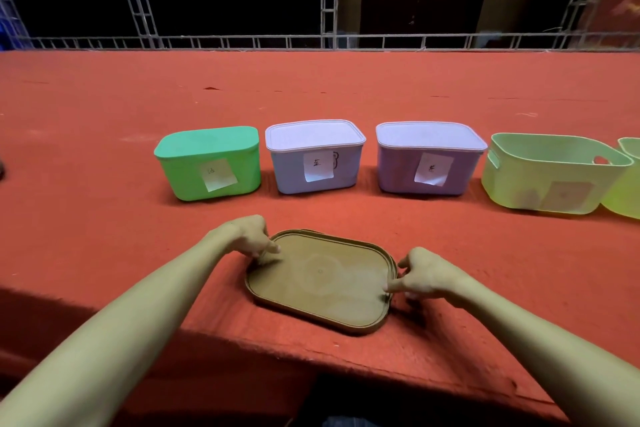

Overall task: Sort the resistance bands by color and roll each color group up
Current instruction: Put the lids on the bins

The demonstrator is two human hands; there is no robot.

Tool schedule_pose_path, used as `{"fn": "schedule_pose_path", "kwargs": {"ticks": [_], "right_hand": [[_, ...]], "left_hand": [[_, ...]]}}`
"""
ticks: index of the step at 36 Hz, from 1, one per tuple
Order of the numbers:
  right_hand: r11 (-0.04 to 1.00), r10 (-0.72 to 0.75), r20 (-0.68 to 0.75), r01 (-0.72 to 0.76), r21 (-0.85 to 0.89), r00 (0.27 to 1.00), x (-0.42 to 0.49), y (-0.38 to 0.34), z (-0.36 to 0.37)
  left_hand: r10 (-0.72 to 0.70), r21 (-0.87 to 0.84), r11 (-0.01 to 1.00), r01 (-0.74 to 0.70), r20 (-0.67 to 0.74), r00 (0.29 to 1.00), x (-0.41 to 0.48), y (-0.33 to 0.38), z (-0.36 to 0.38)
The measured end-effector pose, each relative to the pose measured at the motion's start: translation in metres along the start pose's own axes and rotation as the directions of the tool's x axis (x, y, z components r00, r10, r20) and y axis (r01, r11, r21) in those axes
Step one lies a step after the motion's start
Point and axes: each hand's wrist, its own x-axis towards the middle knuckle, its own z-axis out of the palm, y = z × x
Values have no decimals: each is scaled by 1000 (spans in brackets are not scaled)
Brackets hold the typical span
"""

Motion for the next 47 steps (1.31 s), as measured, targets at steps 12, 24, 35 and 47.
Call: {"fn": "schedule_pose_path", "kwargs": {"ticks": [12, 24, 35, 47], "right_hand": [[998, -14, 14, 13, 61, 1000, -7, -2, -3], [945, -88, -135, 125, 302, 987, -18, 9, -63], [652, 1, -442, 335, 680, 897, -38, 36, -141], [788, -113, -382, 317, 528, 917, -54, 102, -209]], "left_hand": [[-17, -255, 967, 18, 4, 1000, -5, 8, 5], [-5, -711, 703, 8, 6, 1000, -21, 70, -1], [63, -965, 73, -251, -247, 967, -34, 149, -17], [431, -829, 390, -401, -221, 875, 14, 182, -12]]}}
